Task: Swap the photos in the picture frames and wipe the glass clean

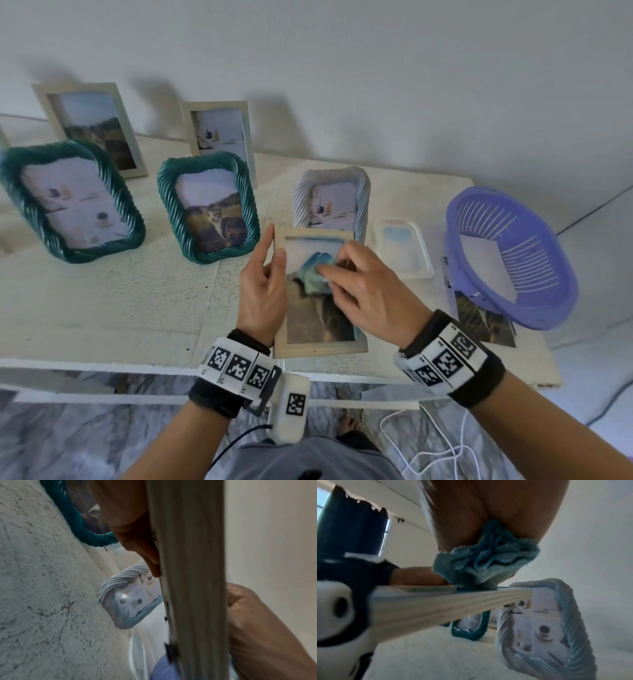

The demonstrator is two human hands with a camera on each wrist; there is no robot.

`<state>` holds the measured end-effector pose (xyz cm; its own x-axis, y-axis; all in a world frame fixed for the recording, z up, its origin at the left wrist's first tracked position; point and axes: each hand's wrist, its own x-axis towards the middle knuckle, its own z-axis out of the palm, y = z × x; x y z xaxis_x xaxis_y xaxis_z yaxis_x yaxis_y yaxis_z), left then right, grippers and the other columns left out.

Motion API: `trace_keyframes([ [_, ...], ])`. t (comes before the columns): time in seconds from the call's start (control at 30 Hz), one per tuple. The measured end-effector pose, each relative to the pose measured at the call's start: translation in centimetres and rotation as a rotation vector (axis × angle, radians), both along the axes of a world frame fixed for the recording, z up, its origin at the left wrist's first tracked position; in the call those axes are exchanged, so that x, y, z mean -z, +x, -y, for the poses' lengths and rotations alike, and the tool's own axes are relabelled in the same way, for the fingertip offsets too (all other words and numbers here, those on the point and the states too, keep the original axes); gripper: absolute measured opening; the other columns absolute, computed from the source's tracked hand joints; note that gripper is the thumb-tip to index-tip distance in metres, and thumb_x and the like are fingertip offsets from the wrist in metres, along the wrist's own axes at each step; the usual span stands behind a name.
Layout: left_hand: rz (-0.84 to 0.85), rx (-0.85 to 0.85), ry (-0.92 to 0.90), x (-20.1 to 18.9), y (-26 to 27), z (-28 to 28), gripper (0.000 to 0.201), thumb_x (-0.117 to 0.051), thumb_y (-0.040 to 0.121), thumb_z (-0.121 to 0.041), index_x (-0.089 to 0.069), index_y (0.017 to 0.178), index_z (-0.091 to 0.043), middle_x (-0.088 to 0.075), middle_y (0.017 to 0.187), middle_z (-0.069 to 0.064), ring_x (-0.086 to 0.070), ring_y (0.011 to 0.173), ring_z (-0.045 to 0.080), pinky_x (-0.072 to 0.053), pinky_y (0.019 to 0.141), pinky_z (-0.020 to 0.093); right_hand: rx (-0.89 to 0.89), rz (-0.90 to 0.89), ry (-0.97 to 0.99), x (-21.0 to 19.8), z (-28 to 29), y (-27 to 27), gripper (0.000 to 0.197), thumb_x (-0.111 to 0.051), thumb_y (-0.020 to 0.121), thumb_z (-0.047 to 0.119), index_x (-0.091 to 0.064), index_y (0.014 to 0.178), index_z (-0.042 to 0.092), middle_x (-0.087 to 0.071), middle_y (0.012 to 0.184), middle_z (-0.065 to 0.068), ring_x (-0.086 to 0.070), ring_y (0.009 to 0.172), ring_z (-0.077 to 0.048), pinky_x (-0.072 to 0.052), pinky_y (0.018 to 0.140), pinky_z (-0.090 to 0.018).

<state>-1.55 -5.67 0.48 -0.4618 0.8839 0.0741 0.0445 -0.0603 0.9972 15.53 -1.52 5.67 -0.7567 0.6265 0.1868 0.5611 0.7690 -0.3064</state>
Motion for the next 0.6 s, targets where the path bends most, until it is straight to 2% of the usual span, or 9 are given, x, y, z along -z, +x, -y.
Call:
trace_keyframes([
  [0.03,-0.004,-0.007,-0.016,-0.1,-0.3,0.0,0.045,-0.043,0.105,-0.022,-0.038,0.149,-0.015,-0.062,0.11,0.01,-0.061,0.086,0.017,-0.051,0.084,0.04,-0.051,0.015,-0.032,0.1,0.5,0.2,0.025,-0.058,0.093,0.017,-0.067,0.116,0.009,-0.047,0.103,-0.005,-0.047,0.088,-0.015,-0.041,0.077,-0.019],
  [0.07,-0.002,-0.017,-0.027,-0.3,-0.5,0.2,0.045,-0.043,0.105,-0.022,-0.038,0.149,-0.015,-0.062,0.118,0.007,-0.062,0.088,0.015,-0.053,0.087,0.041,-0.113,0.036,-0.064,0.0,1.2,0.5,0.025,-0.058,0.093,0.019,-0.068,0.114,0.01,-0.047,0.103,-0.004,-0.046,0.088,-0.013,-0.04,0.077,-0.017],
  [0.13,0.029,-0.036,-0.036,-0.6,-0.8,0.5,0.045,-0.043,0.104,-0.021,-0.039,0.149,-0.016,-0.064,0.12,0.003,-0.061,0.089,0.015,-0.056,0.084,0.045,-0.228,0.078,-0.1,-0.2,2.1,1.3,0.024,-0.058,0.092,0.02,-0.07,0.112,0.013,-0.048,0.101,-0.002,-0.044,0.088,-0.01,-0.04,0.075,-0.016],
  [0.2,0.061,-0.043,-0.038,-0.7,-0.7,0.7,0.045,-0.045,0.104,-0.025,-0.04,0.148,-0.017,-0.064,0.128,0.009,-0.064,0.098,0.019,-0.056,0.087,0.051,-0.277,0.109,-0.093,-0.6,1.8,2.0,0.023,-0.058,0.093,0.022,-0.07,0.111,0.016,-0.047,0.1,-0.001,-0.043,0.088,-0.008,-0.041,0.074,-0.017],
  [0.3,0.108,-0.047,-0.037,-1.0,-0.4,0.9,0.058,-0.05,0.097,-0.047,-0.041,0.148,-0.021,-0.061,0.133,0.011,-0.06,0.117,0.029,-0.049,0.094,0.064,-0.216,0.114,-0.001,-1.3,0.0,1.7,0.022,-0.056,0.092,0.024,-0.07,0.105,0.013,-0.047,0.099,-0.002,-0.044,0.087,-0.01,-0.048,0.071,-0.023],
  [0.37,0.138,-0.027,-0.042,-0.9,-0.1,1.0,0.057,-0.052,0.098,-0.044,-0.041,0.148,-0.02,-0.064,0.131,0.002,-0.059,0.118,0.026,-0.046,0.1,0.063,-0.114,0.095,0.069,-1.8,-1.3,0.9,0.022,-0.055,0.092,0.023,-0.069,0.103,0.011,-0.047,0.098,-0.005,-0.045,0.085,-0.014,-0.05,0.07,-0.028],
  [0.43,0.134,-0.021,-0.035,-1.1,0.1,1.0,0.049,-0.048,0.103,-0.029,-0.04,0.149,-0.015,-0.068,0.122,-0.002,-0.06,0.102,0.022,-0.048,0.096,0.062,-0.035,0.054,0.086,-2.0,-1.7,0.2,0.022,-0.056,0.092,0.02,-0.07,0.104,0.009,-0.048,0.097,-0.007,-0.047,0.084,-0.018,-0.048,0.07,-0.03],
  [0.53,0.108,-0.017,-0.038,-1.3,-0.3,0.8,0.046,-0.046,0.104,-0.025,-0.04,0.148,-0.013,-0.057,0.139,0.011,-0.062,0.114,0.024,-0.049,0.1,0.057,-0.074,0.043,-0.002,-1.7,0.0,-0.1,0.023,-0.059,0.09,0.02,-0.072,0.107,0.011,-0.047,0.097,-0.004,-0.046,0.085,-0.016,-0.041,0.074,-0.021],
  [0.6,0.102,-0.019,-0.043,-1.1,-0.9,0.9,0.046,-0.047,0.103,-0.027,-0.042,0.148,-0.017,-0.055,0.142,0.011,-0.059,0.122,0.027,-0.049,0.101,0.055,-0.187,0.066,-0.104,-1.4,1.7,0.4,0.023,-0.061,0.09,0.021,-0.072,0.109,0.014,-0.047,0.099,-0.001,-0.043,0.087,-0.009,-0.037,0.075,-0.015],
])
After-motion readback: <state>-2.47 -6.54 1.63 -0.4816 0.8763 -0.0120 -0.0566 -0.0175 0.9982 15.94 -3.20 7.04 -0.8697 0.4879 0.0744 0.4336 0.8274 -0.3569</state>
